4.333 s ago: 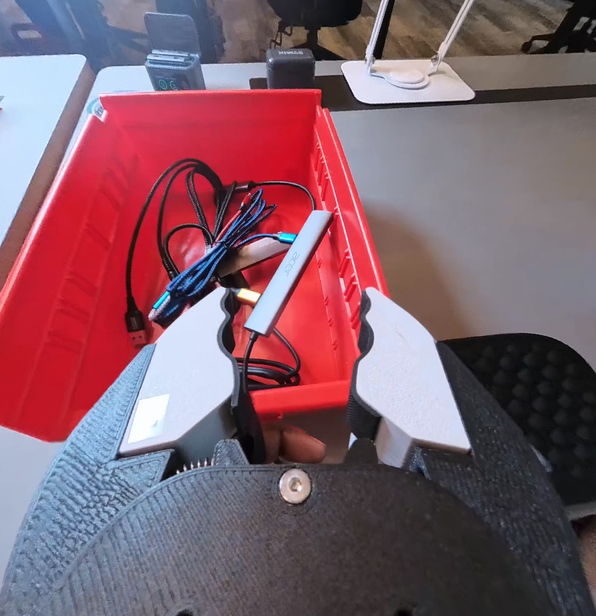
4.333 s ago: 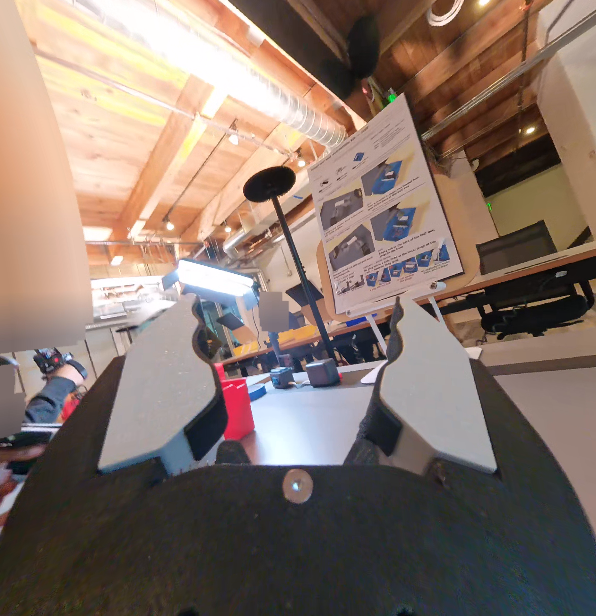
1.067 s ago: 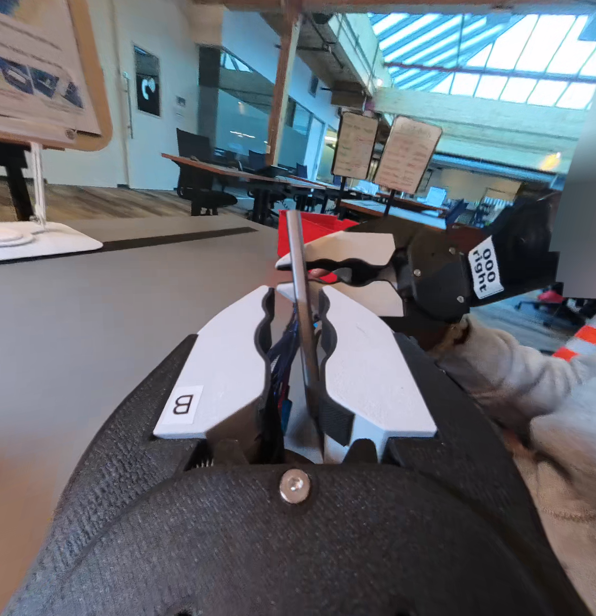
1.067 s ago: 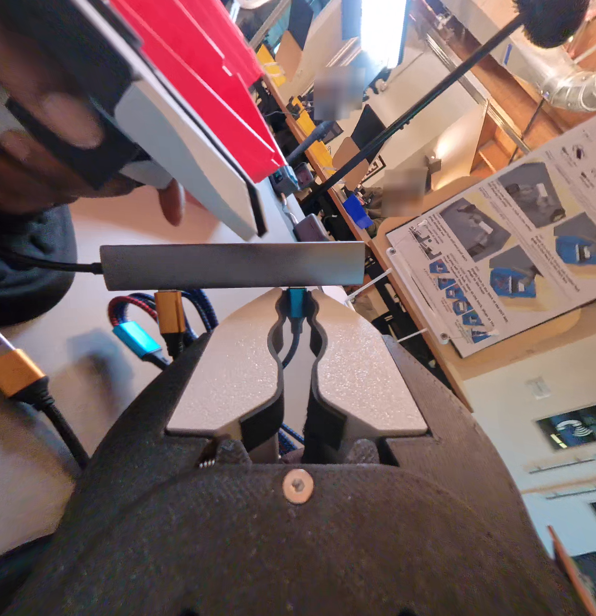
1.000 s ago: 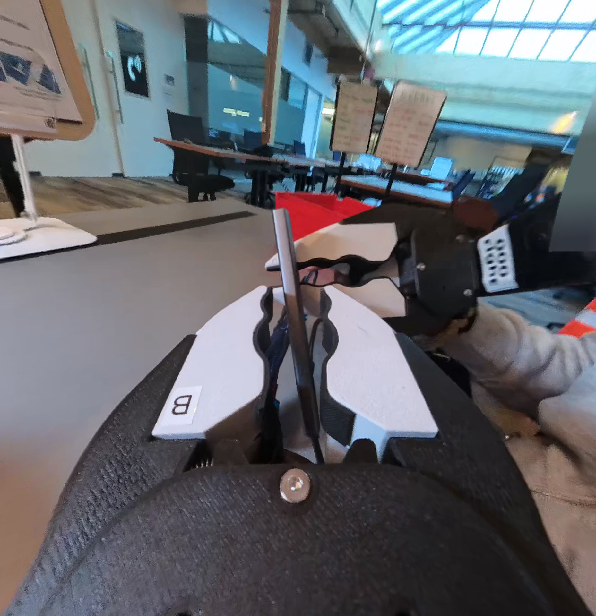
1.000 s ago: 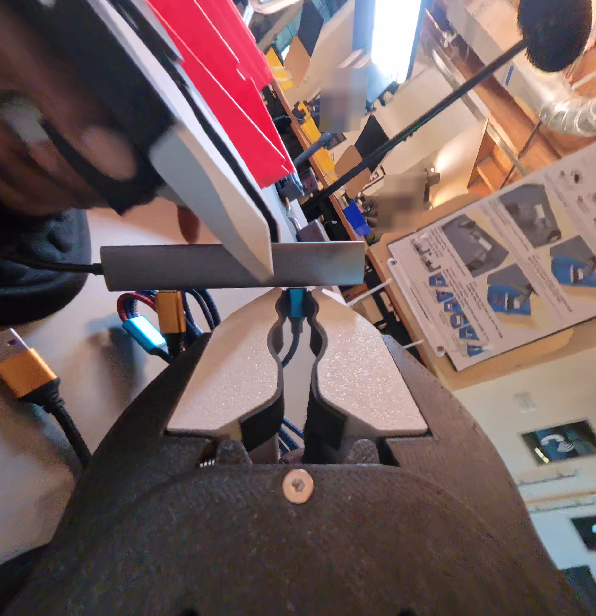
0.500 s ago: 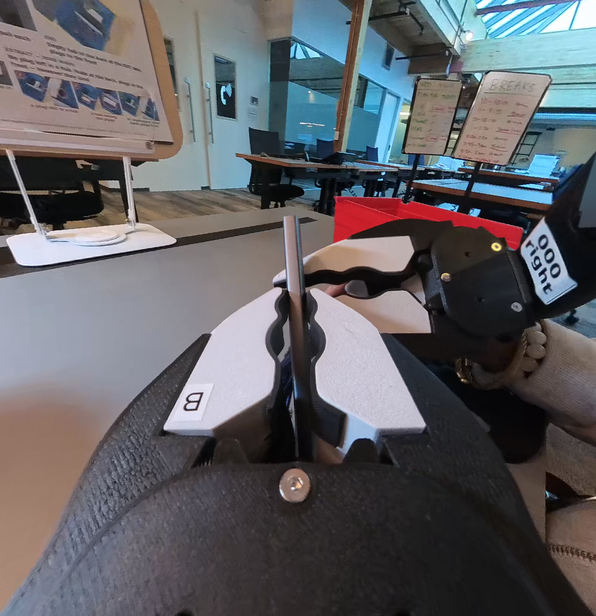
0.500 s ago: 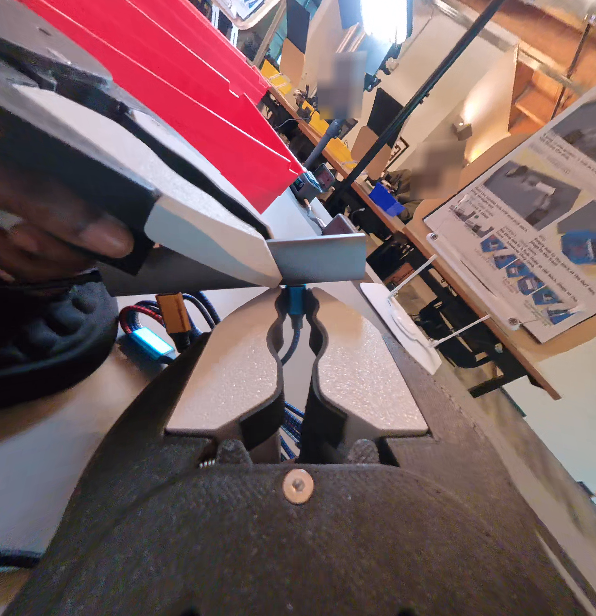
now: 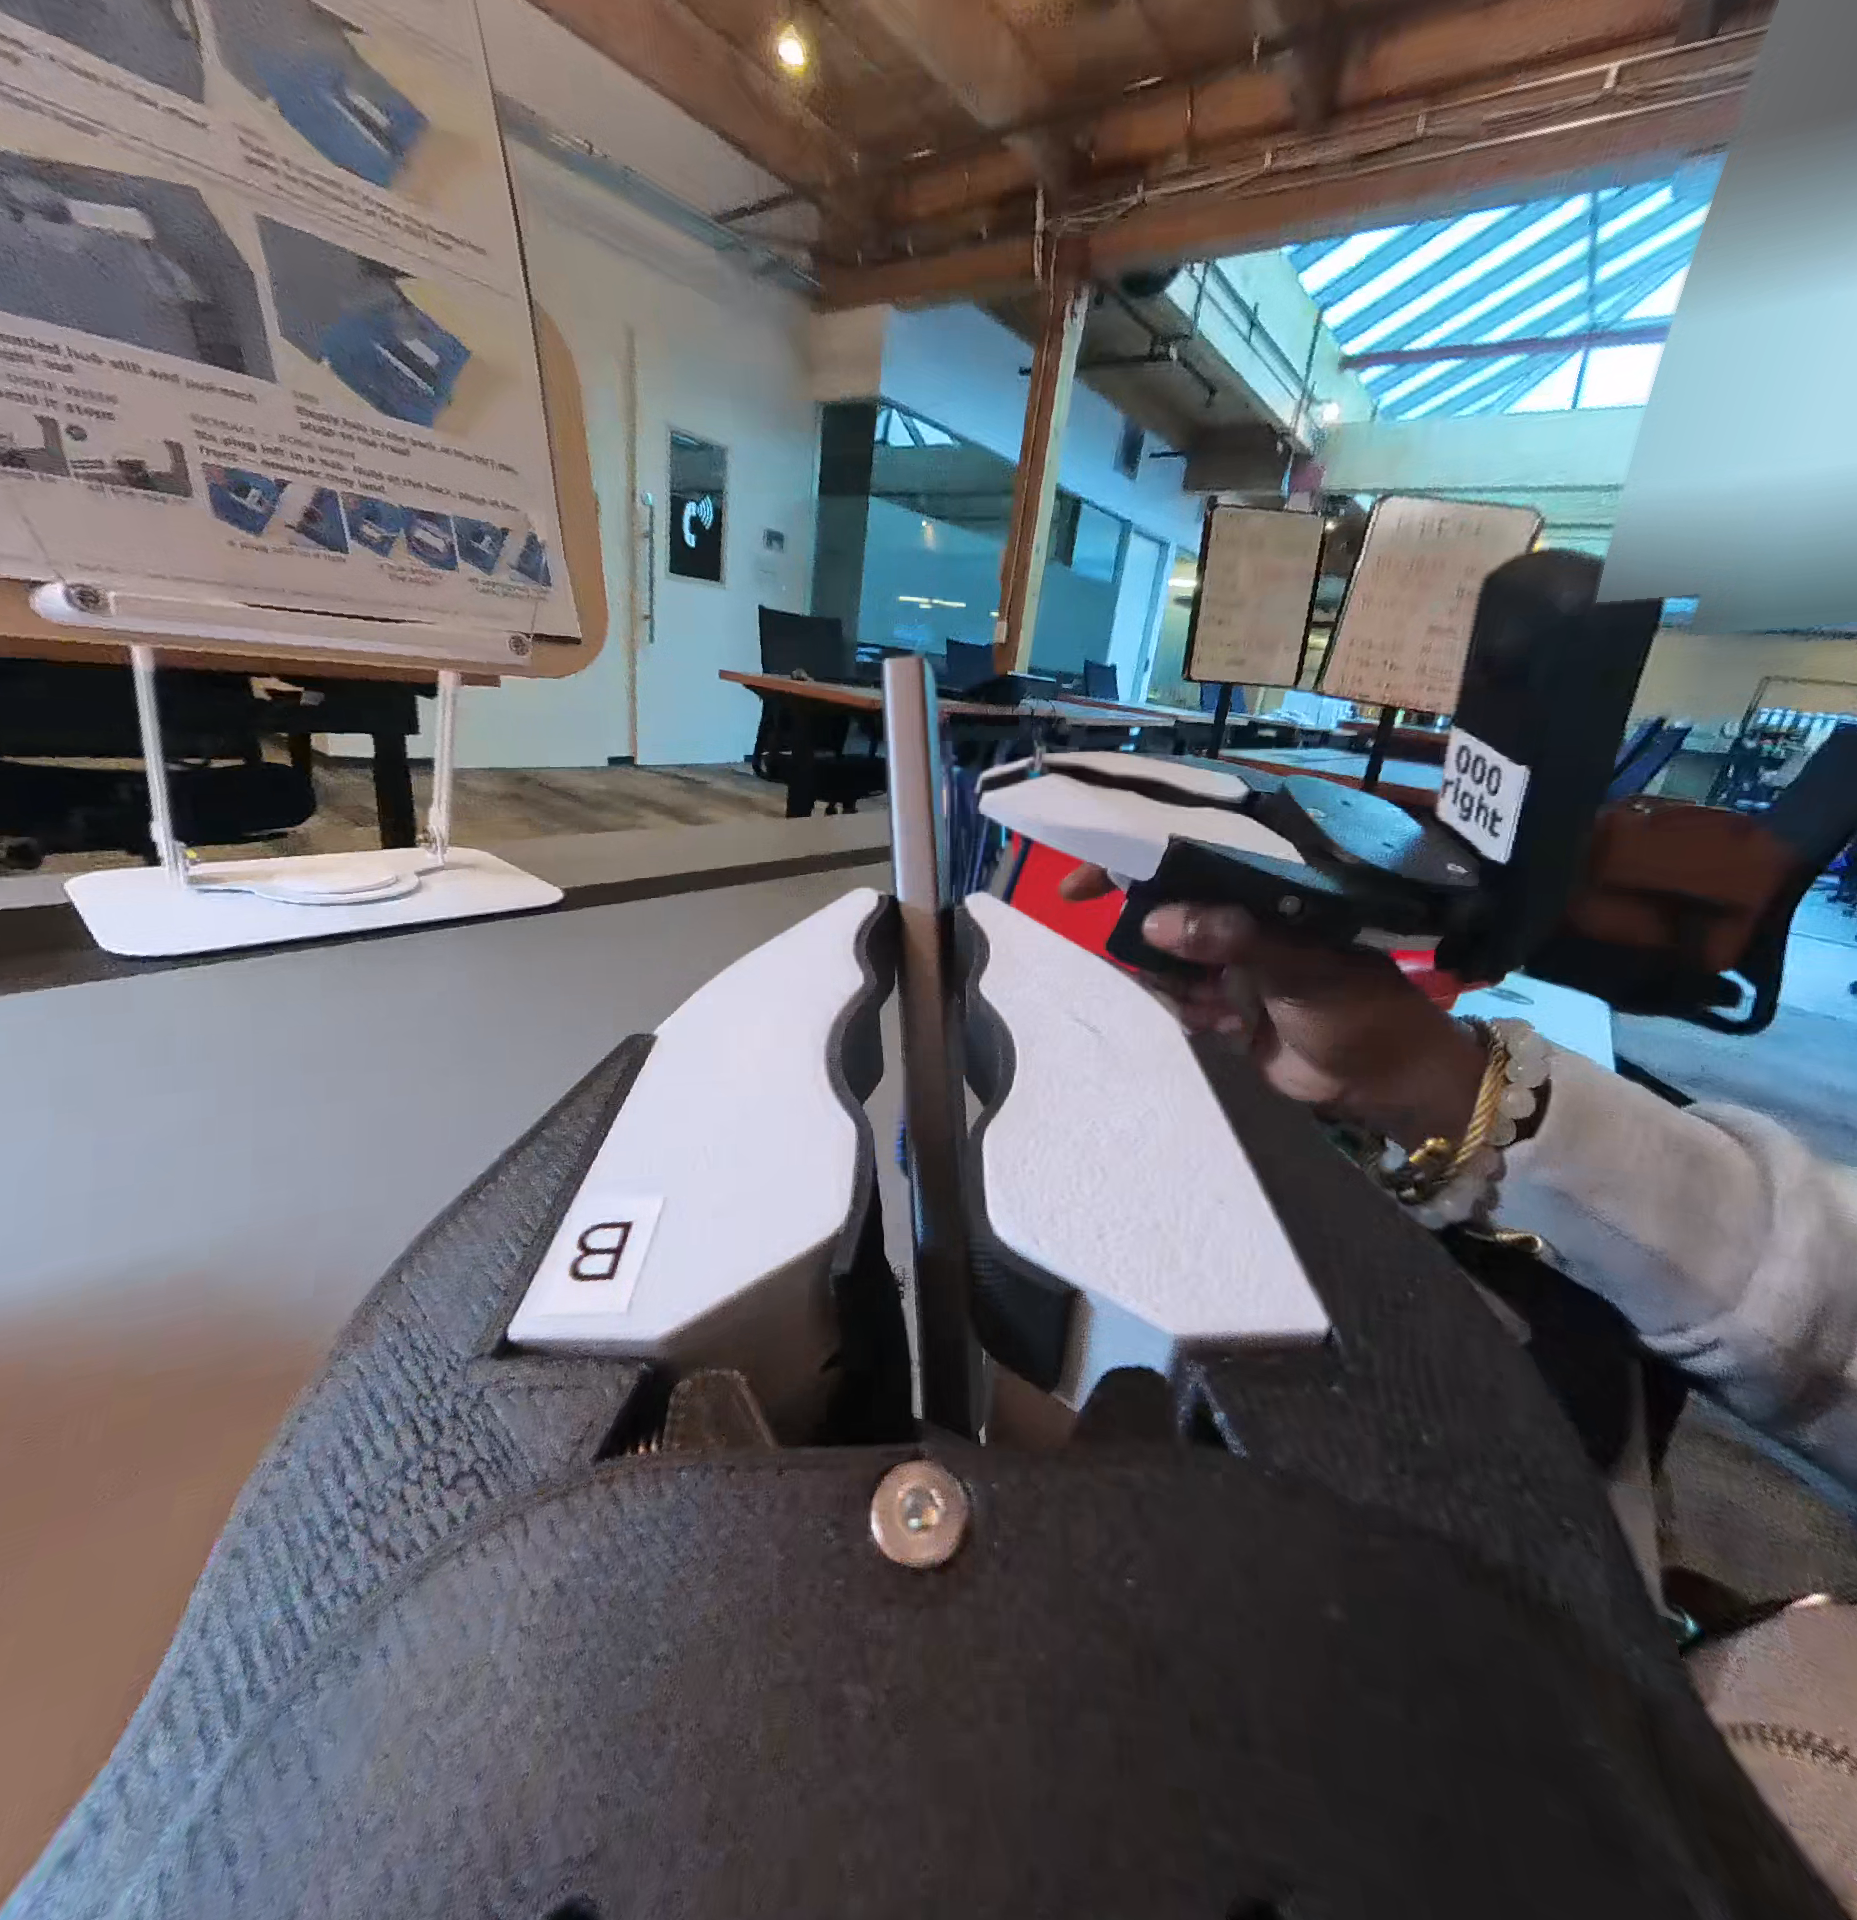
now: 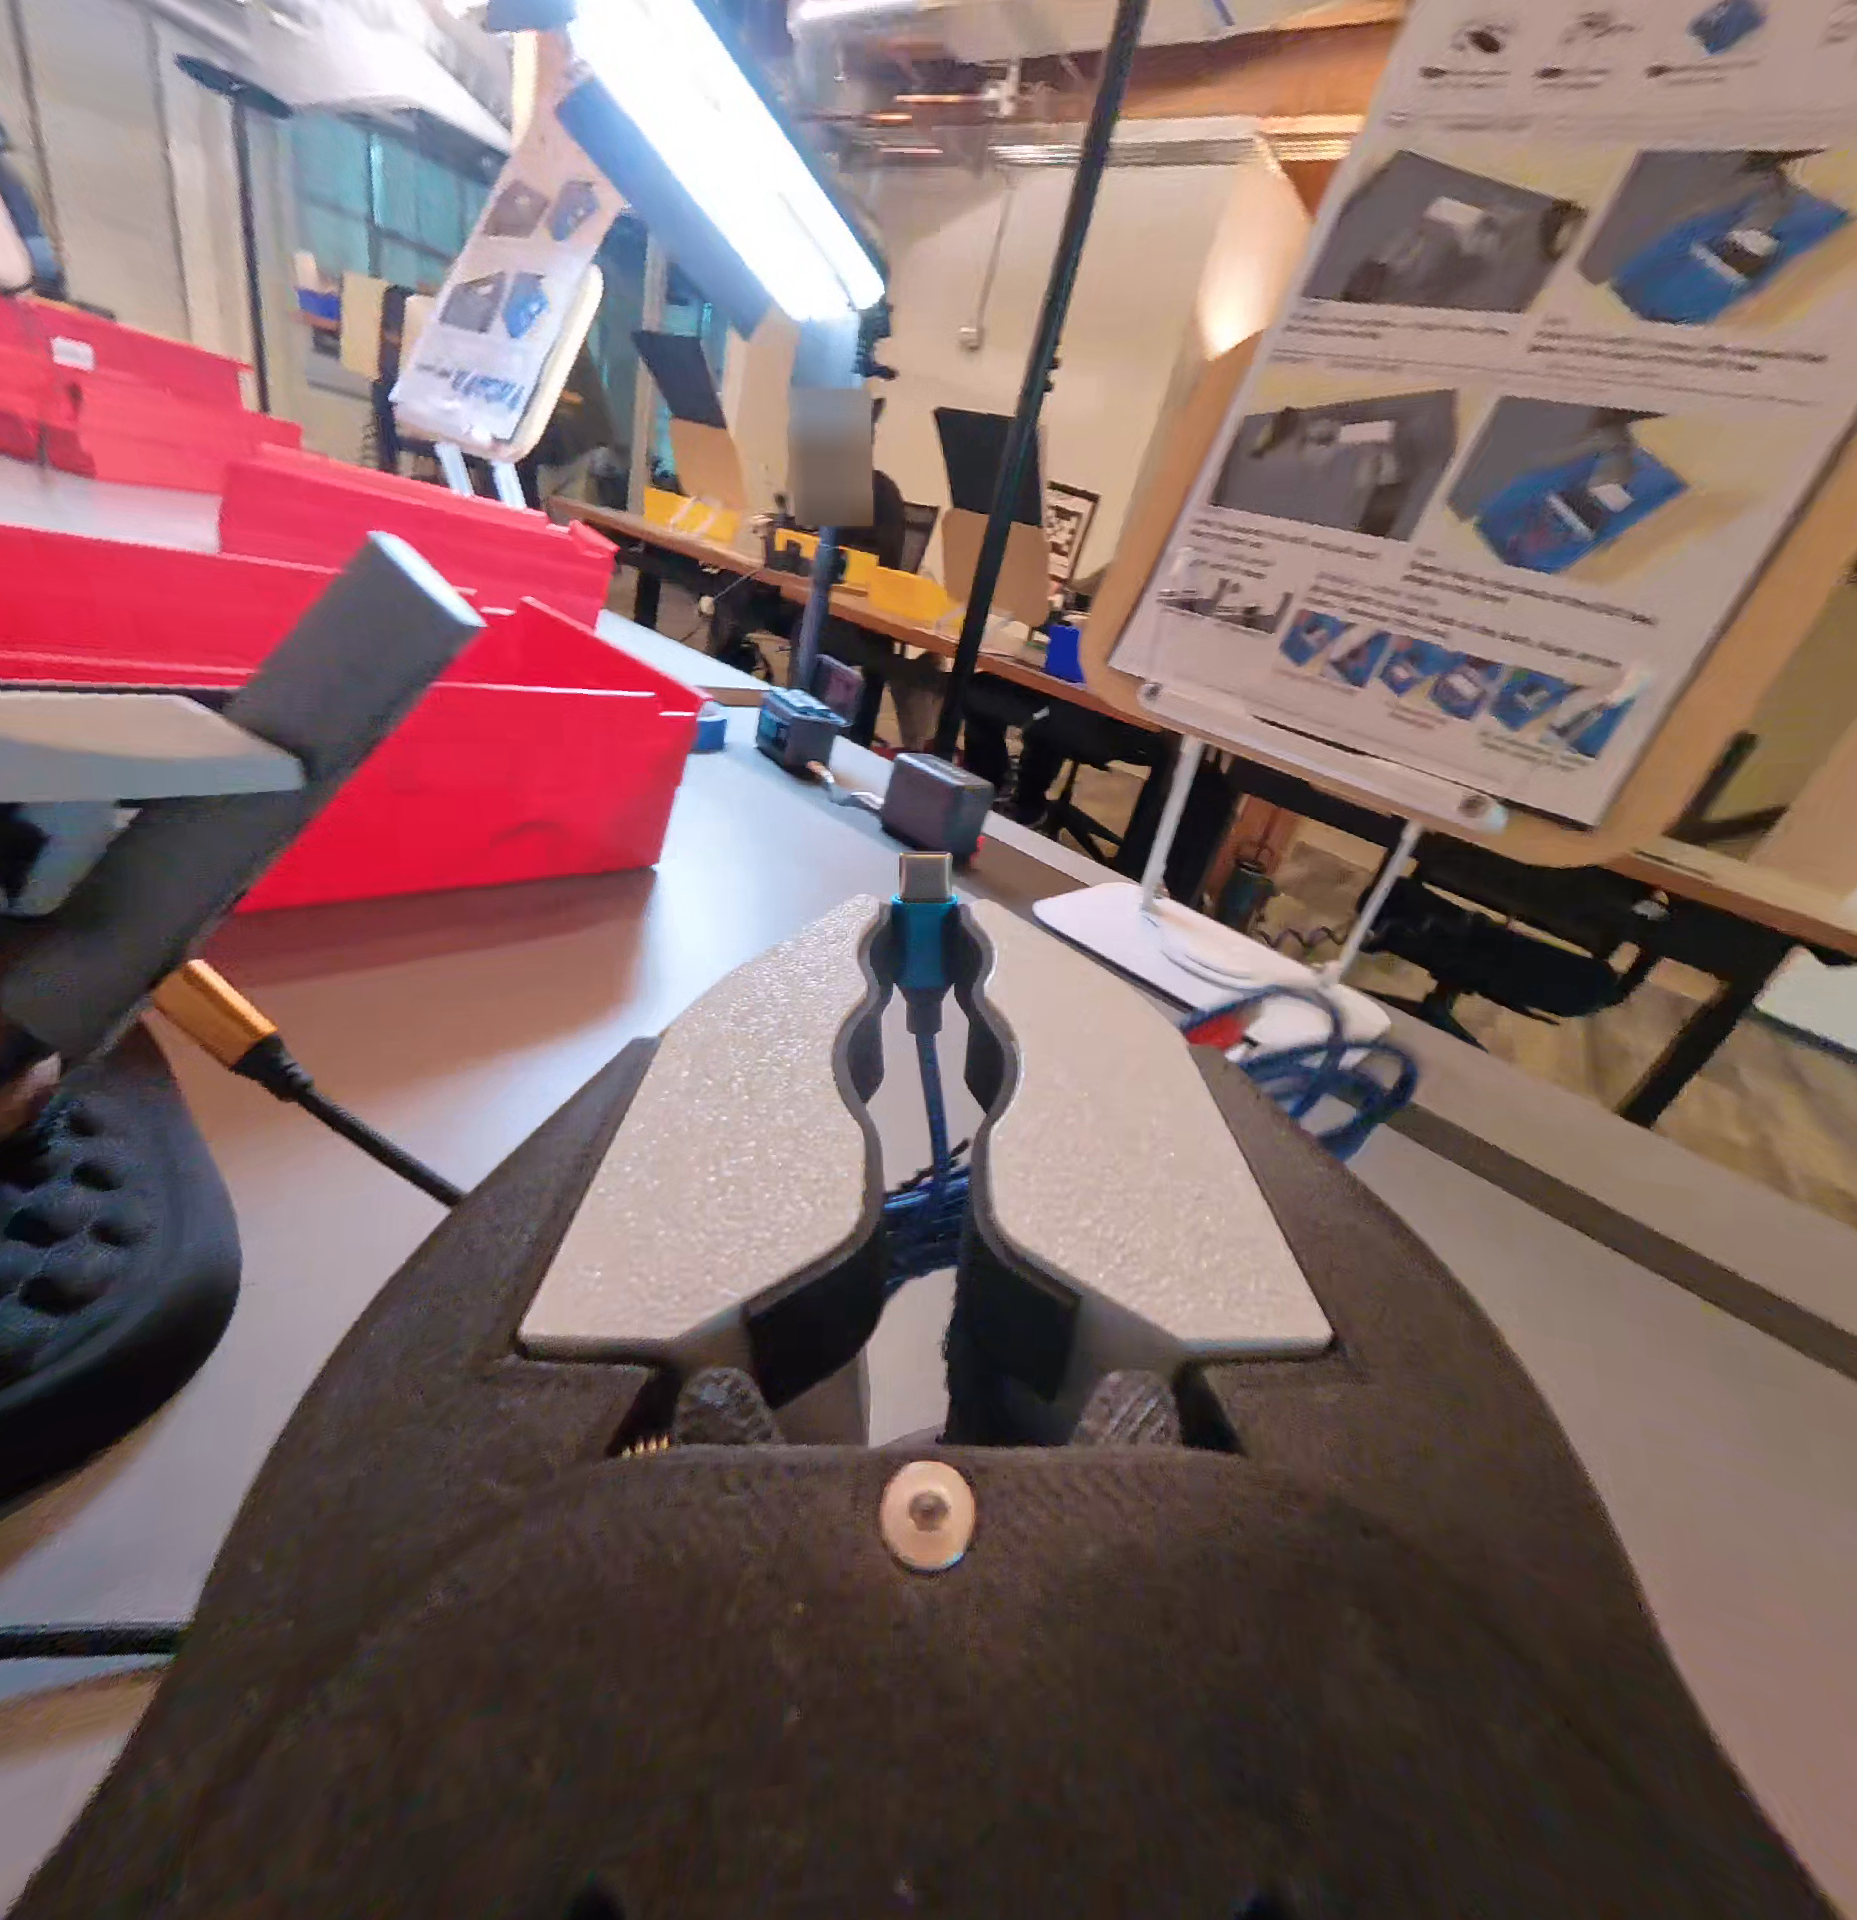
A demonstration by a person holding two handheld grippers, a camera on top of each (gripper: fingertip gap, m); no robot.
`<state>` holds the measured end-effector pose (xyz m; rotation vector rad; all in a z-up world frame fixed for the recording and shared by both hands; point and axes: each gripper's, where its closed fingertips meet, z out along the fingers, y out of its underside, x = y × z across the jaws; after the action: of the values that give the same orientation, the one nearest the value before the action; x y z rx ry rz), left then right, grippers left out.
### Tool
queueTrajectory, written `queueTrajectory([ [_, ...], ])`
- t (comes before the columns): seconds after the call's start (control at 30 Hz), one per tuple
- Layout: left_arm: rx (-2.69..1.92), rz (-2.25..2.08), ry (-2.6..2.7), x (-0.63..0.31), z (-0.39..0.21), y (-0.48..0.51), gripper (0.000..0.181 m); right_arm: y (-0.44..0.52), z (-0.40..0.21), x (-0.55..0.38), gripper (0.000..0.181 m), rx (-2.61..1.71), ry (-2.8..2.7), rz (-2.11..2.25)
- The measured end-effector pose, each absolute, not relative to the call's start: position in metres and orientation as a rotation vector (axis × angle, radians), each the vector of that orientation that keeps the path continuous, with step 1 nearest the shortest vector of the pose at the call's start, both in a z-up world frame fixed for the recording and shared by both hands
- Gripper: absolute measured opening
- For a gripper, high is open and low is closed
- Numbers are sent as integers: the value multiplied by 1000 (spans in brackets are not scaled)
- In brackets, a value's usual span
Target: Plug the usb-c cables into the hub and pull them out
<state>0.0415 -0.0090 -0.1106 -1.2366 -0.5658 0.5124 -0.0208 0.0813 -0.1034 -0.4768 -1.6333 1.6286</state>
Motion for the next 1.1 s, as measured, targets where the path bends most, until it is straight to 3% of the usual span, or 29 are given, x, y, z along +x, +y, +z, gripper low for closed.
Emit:
queueTrajectory([
  [0.23,-1061,379,-649,38,-104,-35,10,135,-23,-7,10,-498,-1330,1674],
  [0.5,-1114,372,-667,36,-110,-29,10,269,71,24,10,-604,-968,1284],
  [0.63,-1114,371,-668,36,-111,-29,10,340,48,12,11,-795,-956,1086],
  [0.77,-1122,370,-666,36,-112,-28,10,397,-25,-20,10,-1069,-1084,927],
  [0.8,-1124,371,-664,36,-112,-27,10,407,-48,-28,17,-1161,-1153,895],
  [0.83,-1127,372,-662,36,-112,-27,10,411,-61,-34,49,-1236,-1200,895],
  [0.9,-1131,373,-661,36,-112,-26,10,398,-63,-41,89,-1322,-1293,957],
  [1.1,-1123,362,-666,35,-112,-27,10,233,-24,-43,114,-930,-1997,638],
])
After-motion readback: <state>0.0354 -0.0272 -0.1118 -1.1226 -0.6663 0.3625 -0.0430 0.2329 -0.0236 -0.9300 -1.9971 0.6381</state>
